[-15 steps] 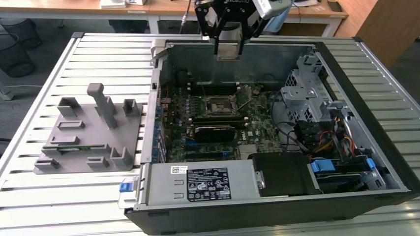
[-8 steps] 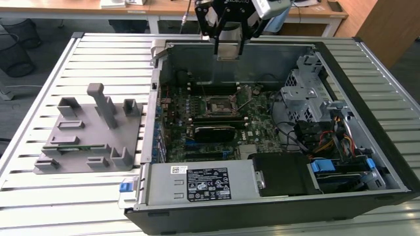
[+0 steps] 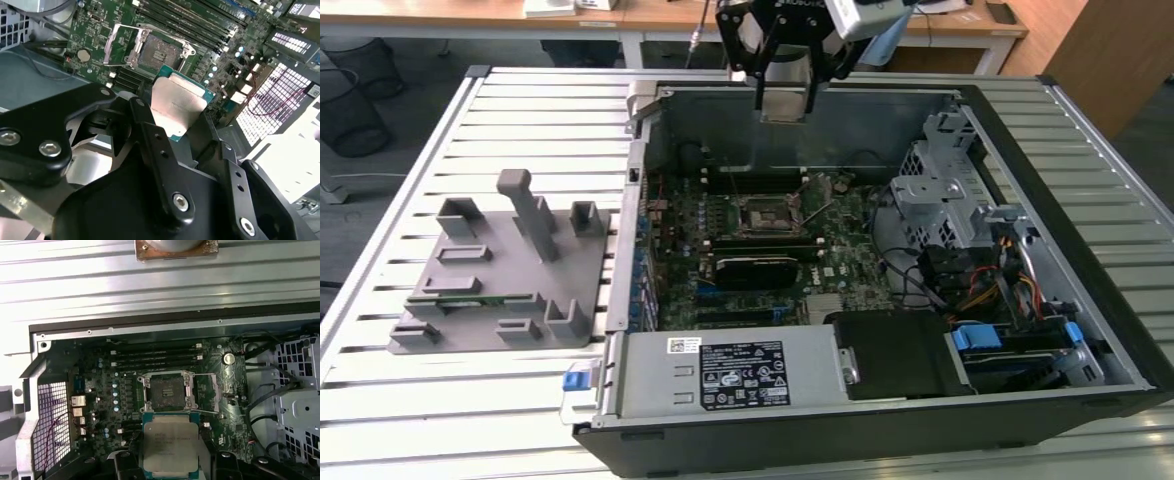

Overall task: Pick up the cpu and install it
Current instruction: 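Place the cpu into insertion slot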

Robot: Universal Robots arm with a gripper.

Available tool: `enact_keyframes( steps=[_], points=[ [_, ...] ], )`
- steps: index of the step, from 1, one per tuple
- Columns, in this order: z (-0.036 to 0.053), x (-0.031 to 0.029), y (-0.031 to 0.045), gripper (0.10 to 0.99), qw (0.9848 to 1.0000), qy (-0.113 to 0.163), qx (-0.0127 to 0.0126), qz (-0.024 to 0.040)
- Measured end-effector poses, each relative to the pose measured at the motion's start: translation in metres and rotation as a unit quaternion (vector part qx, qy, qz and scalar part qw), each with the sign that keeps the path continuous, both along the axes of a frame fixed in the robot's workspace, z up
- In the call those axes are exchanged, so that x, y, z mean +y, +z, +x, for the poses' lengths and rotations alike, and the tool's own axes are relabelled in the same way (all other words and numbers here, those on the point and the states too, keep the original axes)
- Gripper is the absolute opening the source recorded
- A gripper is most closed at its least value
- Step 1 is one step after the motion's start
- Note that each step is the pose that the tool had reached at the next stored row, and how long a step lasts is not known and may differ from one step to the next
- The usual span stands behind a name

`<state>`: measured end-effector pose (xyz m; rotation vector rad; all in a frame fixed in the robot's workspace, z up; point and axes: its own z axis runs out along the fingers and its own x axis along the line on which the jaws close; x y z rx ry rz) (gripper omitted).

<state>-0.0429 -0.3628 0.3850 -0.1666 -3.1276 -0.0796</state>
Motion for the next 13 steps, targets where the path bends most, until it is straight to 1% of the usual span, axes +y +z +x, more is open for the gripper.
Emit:
enact_keyframes(
  steps=[7, 13],
  points=[
    [0.0, 0.0, -0.0004, 0.533, 0.9996, -0.028, 0.0, 0.0],
    [0.0, 0.0, -0.0007, 0.533, 0.9987, -0.051, 0.0, 0.0001]
  ],
)
